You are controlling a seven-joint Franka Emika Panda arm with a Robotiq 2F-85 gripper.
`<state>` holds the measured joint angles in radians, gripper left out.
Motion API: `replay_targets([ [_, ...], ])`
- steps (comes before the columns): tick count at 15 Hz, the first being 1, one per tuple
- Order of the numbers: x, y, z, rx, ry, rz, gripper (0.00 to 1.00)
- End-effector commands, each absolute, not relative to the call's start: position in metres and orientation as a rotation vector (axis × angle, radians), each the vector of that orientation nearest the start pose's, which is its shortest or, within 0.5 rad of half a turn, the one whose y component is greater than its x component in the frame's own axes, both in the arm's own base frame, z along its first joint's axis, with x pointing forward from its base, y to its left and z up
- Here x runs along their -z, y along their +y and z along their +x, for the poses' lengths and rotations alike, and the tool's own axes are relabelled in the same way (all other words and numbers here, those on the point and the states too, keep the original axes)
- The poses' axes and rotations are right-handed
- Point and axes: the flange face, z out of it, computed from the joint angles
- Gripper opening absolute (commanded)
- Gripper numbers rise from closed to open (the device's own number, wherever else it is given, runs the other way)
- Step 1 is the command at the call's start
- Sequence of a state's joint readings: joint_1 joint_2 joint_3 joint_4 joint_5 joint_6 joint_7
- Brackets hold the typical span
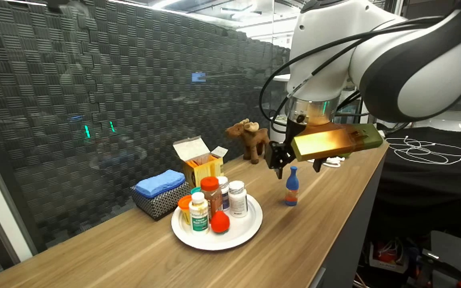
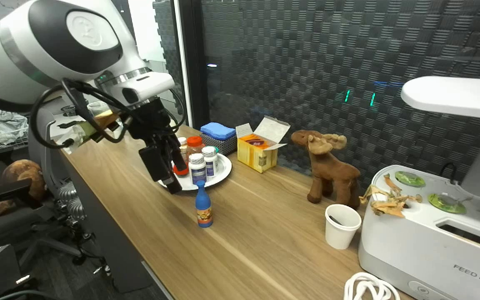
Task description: Put the bottles and orange plushie around the white plate on the white plate
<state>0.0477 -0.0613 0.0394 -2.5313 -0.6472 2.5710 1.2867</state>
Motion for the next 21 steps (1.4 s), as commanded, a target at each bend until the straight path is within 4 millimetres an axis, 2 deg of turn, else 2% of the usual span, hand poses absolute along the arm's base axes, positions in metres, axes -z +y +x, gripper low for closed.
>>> replay_targets([
  [1,-0.311,0.049,0.455,0.642,1.162,-3.088,1.00],
  [9,-0.297,0.052,0.451,0.735,1.264,-3.027,1.00],
  [10,-0.320,0.025,0.489,0.739,1.270,-3.046,1.00],
  [12,-0.331,0.019,0.504,0.769,1.264,-3.056,1.00],
  [13,-0.337,0.024,0.511,0.757,1.207,-3.087,1.00],
  [14,-0.328,0.052,0.510,0.638,1.059,-3.139,1.00],
  [15,-0.330,0.025,0.498,0.729,1.200,-3.081,1.00],
  [18,-0.324,0.046,0.506,0.650,1.082,-3.126,1.00],
  [21,-0.319,0.054,0.505,0.639,1.058,-3.139,1.00],
])
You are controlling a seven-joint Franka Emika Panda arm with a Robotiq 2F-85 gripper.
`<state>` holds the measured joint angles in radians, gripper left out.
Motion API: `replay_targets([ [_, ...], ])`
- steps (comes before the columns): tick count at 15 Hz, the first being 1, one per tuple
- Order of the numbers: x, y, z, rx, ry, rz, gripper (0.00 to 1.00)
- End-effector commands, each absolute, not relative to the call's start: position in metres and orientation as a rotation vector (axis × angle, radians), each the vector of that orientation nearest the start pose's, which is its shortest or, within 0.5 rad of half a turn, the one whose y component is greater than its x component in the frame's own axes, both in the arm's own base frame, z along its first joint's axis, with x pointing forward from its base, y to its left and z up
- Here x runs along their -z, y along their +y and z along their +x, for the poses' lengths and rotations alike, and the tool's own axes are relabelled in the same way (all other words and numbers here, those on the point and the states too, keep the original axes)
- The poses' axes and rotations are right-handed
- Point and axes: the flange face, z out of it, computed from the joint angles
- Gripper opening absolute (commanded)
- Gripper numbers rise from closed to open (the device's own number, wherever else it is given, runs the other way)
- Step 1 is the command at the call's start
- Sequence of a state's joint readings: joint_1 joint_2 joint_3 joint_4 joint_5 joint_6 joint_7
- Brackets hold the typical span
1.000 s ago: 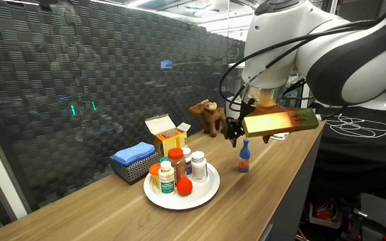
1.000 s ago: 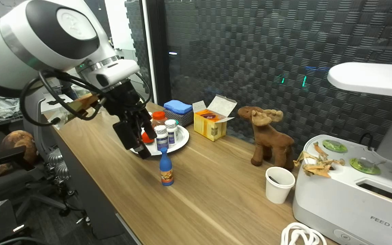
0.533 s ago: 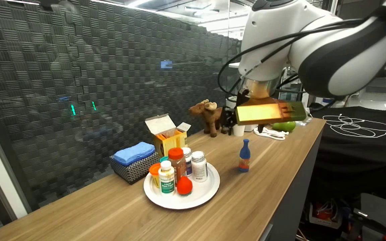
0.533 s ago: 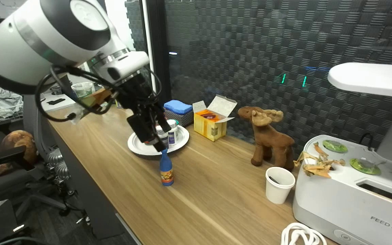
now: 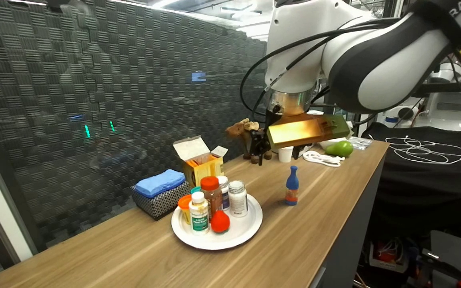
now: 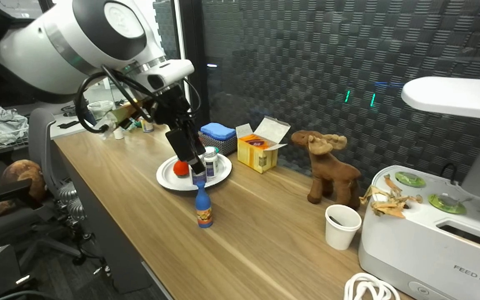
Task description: Put the bottles and orange plushie around the white plate on the white plate
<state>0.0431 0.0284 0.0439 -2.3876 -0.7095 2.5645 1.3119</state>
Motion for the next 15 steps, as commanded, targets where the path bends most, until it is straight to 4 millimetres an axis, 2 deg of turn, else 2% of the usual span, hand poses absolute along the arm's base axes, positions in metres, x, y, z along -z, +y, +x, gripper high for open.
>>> replay_targets([
  [1,-0.319,0.053,0.506,0.638,1.061,-3.139,1.00],
  [5,-0.320,0.051,0.506,0.638,1.067,-3.139,1.00],
  [11,-0.339,0.039,0.511,0.607,1.143,-3.140,1.00],
  [15,-0.335,0.025,0.516,0.463,1.181,-3.116,1.00],
])
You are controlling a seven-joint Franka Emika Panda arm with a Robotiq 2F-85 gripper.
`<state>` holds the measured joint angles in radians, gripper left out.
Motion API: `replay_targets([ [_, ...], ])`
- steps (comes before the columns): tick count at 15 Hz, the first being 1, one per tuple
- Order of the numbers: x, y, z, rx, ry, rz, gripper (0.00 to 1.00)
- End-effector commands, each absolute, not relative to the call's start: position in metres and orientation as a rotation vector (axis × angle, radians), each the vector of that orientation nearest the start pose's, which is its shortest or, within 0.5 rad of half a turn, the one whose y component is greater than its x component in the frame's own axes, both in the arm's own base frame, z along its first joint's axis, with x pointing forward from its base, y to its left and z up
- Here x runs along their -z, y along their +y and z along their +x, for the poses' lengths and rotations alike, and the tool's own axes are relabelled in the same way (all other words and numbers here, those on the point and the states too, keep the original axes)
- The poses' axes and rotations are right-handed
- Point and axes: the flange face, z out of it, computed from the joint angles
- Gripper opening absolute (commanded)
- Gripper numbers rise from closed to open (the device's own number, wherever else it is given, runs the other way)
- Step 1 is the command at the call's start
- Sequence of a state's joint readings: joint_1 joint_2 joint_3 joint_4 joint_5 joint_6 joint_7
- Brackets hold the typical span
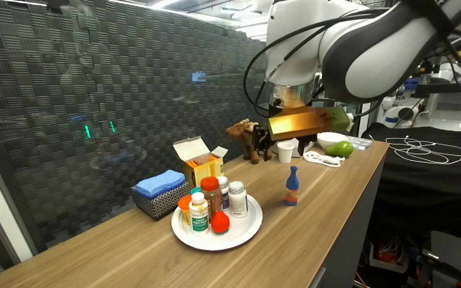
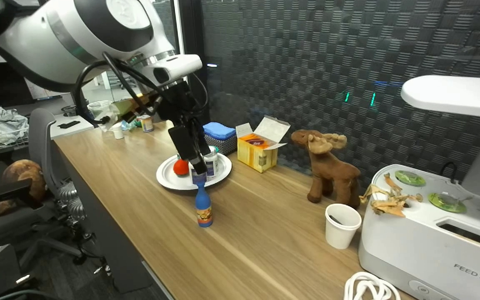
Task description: Put the bottles and orange plushie around the white plate on the white plate
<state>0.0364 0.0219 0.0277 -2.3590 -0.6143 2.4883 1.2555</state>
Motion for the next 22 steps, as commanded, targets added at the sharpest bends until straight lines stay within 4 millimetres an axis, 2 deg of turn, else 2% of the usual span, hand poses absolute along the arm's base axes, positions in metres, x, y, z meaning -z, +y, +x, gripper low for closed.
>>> replay_targets([
  [1,-0.332,0.019,0.516,0.414,1.184,-3.102,1.00],
  [5,-0.317,0.003,0.512,0.263,1.207,-3.058,1.00],
  [9,-0.309,-0.006,0.511,0.209,1.228,-3.042,0.99],
  [10,-0.307,-0.006,0.512,0.204,1.229,-3.044,0.82],
  [12,-0.306,-0.006,0.512,0.199,1.230,-3.046,0.70],
  [16,-0.304,-0.005,0.509,0.181,1.234,-3.055,0.36],
  [21,-0.301,-0.006,0.504,0.159,1.250,-3.064,0.00],
  [22,-0.303,-0.005,0.503,0.168,1.251,-3.065,0.02],
])
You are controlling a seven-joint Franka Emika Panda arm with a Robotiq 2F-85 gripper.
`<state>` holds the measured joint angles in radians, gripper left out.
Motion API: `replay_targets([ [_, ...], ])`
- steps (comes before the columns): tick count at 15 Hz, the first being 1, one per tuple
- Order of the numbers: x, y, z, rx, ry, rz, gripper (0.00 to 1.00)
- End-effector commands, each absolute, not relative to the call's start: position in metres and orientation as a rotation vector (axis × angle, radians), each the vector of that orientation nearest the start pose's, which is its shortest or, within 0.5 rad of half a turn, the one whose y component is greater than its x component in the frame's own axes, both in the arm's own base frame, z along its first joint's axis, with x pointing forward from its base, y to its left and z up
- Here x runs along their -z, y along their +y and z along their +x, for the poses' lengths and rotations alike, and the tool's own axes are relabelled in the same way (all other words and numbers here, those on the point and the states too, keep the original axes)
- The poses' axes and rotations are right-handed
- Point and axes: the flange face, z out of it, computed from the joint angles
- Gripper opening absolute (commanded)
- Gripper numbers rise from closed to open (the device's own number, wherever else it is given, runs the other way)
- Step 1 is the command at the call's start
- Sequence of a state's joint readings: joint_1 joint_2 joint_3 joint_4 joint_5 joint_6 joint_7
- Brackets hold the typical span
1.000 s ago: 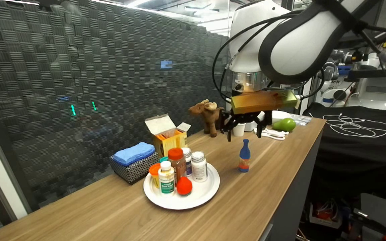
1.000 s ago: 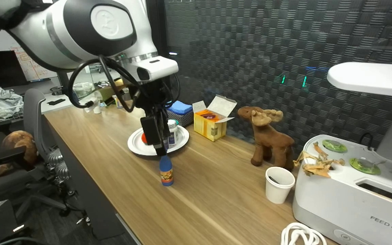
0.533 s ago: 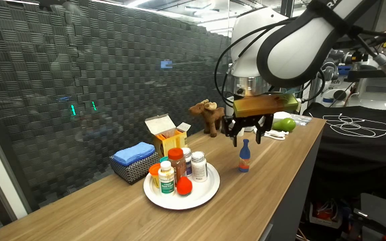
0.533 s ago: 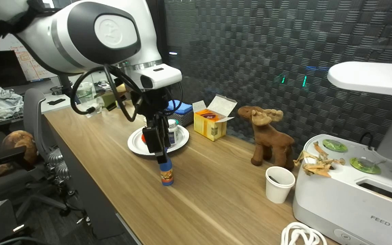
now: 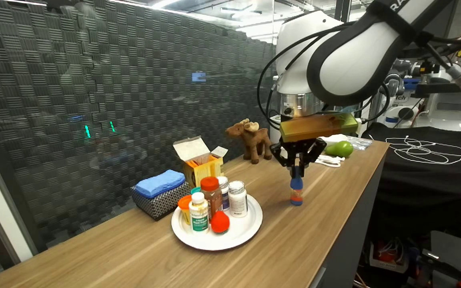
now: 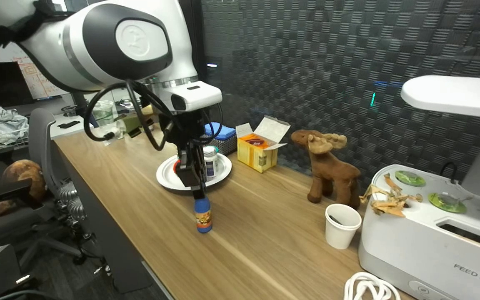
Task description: Put the bottles and orange plushie around the white plate on the white plate
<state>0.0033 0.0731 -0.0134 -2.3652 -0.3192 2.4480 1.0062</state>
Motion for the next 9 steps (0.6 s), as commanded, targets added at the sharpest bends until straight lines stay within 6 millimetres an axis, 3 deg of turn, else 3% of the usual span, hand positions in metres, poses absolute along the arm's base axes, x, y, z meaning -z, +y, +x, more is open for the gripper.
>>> replay_targets([
  [1,-0.306,-0.004,0.503,0.186,1.250,-3.071,0.05],
  [4,-0.319,0.005,0.505,0.246,1.225,-3.083,0.05],
  [9,-0.350,0.043,0.499,0.391,1.065,-3.142,0.05],
])
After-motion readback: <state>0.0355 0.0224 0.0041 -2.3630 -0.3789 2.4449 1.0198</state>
